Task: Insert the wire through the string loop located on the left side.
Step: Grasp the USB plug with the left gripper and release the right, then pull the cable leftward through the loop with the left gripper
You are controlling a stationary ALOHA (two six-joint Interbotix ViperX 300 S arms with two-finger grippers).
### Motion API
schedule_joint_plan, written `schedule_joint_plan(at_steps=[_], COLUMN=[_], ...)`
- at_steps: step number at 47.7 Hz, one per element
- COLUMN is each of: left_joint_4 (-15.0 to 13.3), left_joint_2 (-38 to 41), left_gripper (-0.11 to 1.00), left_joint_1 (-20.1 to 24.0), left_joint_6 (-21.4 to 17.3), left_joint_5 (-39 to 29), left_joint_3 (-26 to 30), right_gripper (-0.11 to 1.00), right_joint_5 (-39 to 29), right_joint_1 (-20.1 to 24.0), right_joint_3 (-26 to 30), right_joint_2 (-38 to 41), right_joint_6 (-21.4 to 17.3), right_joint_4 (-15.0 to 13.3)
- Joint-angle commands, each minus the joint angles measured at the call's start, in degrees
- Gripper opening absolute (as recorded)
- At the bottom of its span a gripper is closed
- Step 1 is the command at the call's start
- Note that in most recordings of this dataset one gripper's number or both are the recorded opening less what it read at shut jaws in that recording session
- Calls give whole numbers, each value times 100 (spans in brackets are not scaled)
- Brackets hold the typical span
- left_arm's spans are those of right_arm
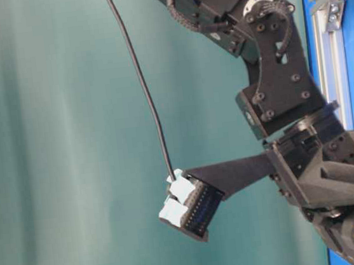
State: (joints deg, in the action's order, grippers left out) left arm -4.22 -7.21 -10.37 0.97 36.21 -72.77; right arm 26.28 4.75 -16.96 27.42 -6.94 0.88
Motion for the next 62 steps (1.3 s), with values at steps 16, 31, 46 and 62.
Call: schedule_joint_plan(at_steps=[16,31,46,62], left_joint_4=[-9,-9,-18,-18], left_joint_2=[-44,-35,-70,-589], left_gripper=[6,6,6,6], left_joint_1=[44,44,53,62], left_joint_6=[9,9,26,35], left_joint_5=[9,9,9,-18], left_joint_3=[44,53,26,-272], right_gripper=[0,62,92,92], right_joint_5=[-44,-396,-360,220], right_joint_1=[35,79,202,281], right_joint_3=[88,35,-747,-2268], right_joint_2=[-185,-343,-1028,-2048], right_joint_6=[-26,-44,-44,-53], right_joint_4=[-9,18,26,35])
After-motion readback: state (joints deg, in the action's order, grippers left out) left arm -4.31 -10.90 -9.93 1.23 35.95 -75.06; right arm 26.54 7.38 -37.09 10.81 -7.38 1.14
